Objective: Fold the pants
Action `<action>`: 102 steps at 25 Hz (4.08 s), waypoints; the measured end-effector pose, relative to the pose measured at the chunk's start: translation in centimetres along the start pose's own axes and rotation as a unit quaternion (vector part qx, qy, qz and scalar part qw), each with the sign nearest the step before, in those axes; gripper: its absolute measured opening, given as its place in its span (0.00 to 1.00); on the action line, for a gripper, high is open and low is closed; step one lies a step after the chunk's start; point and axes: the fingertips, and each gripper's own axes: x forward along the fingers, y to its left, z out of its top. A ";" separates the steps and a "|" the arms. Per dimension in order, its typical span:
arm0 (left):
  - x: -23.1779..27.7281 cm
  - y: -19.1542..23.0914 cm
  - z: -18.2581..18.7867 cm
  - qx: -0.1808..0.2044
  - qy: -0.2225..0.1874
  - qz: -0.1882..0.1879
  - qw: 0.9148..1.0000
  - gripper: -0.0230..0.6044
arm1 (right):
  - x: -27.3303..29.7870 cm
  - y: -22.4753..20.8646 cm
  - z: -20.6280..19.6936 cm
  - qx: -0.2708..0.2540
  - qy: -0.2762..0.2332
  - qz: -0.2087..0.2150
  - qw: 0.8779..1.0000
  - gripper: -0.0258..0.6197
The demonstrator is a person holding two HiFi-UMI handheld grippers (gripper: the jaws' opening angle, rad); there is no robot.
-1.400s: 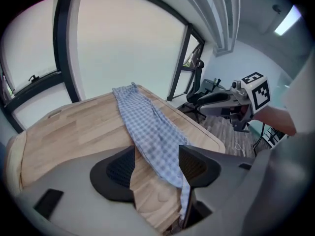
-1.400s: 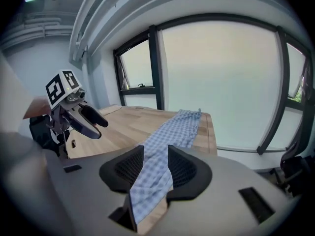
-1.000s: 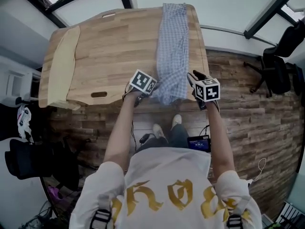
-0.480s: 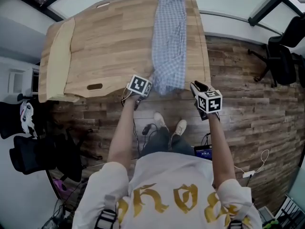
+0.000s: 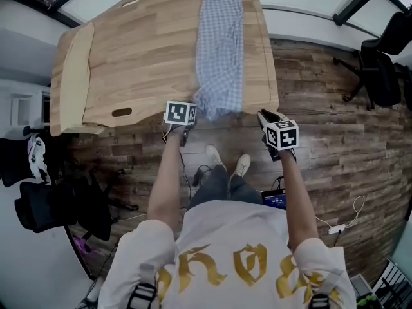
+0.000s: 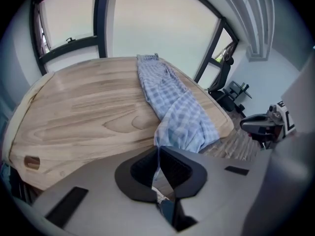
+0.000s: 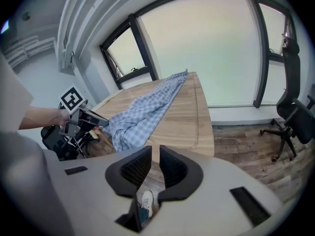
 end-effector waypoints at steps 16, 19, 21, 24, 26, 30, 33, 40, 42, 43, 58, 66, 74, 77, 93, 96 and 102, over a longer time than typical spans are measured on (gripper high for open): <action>-4.7 -15.0 0.5 0.062 -0.034 -0.041 0.997 0.11 | -1.8 -0.4 -1.0 0.011 -0.011 0.031 0.999 0.14; -3.4 -17.7 -0.4 0.071 -0.020 -0.059 0.996 0.11 | -2.4 -1.1 -2.2 0.004 -0.002 0.029 1.000 0.14; -2.1 -19.5 -1.2 0.091 -0.003 -0.079 0.993 0.11 | -2.8 -1.3 -2.9 -0.002 0.003 0.035 0.999 0.14; -0.8 -19.5 -2.5 0.095 0.016 -0.091 0.991 0.42 | -2.8 -0.6 -3.6 -0.009 0.011 0.061 0.998 0.14; -0.7 -18.0 -3.2 0.080 0.014 -0.078 0.994 0.44 | -2.5 0.1 -4.1 -0.018 0.016 0.080 0.997 0.14; -0.7 -14.1 -4.1 0.063 0.017 -0.052 0.997 0.44 | -1.3 2.3 -4.3 -0.024 0.017 0.115 0.993 0.18; -1.4 -11.0 -4.5 0.034 0.007 -0.038 0.999 0.44 | -0.4 4.5 -4.2 -0.020 0.011 0.144 0.989 0.24; -0.3 -6.0 -7.2 0.023 0.028 -0.009 0.999 0.44 | 2.9 11.3 -3.1 -0.010 -0.013 0.184 0.983 0.50; 1.2 -5.2 -7.5 0.026 0.026 -0.014 0.999 0.44 | 5.2 12.4 -4.0 -0.025 -0.004 0.157 0.987 0.55; 2.2 -4.9 -7.6 0.029 0.024 -0.021 0.999 0.44 | 6.5 12.3 -4.6 -0.027 -0.001 0.138 0.990 0.56; 7.8 -5.1 -7.4 0.082 -0.058 -0.175 0.979 0.52 | 12.6 7.1 -5.2 -0.047 -0.109 0.048 0.992 0.64; 8.1 -4.9 -4.8 0.038 -0.127 -0.257 0.957 0.54 | 14.0 7.3 -3.0 -0.032 -0.193 0.098 0.976 0.65; 8.9 -5.2 -7.2 0.100 -0.094 -0.256 0.957 0.54 | 13.1 9.0 -4.4 -0.055 -0.204 0.118 0.970 0.14; 7.9 -6.1 -8.3 0.130 -0.088 -0.269 0.950 0.54 | 10.9 10.6 -5.3 -0.012 -0.206 0.150 0.967 0.13; 1.2 -12.9 -6.1 0.141 -0.093 -0.402 0.900 0.15 | 4.4 11.9 -4.4 0.019 -0.156 0.183 0.970 0.12; 0.0 -12.9 -5.9 0.156 -0.056 -0.389 0.906 0.14 | 3.8 12.5 -3.7 -0.016 -0.133 0.166 0.977 0.12; -4.9 -12.8 -2.8 0.174 -0.054 -0.351 0.919 0.14 | 1.2 14.3 0.9 -0.034 -0.120 0.156 0.980 0.12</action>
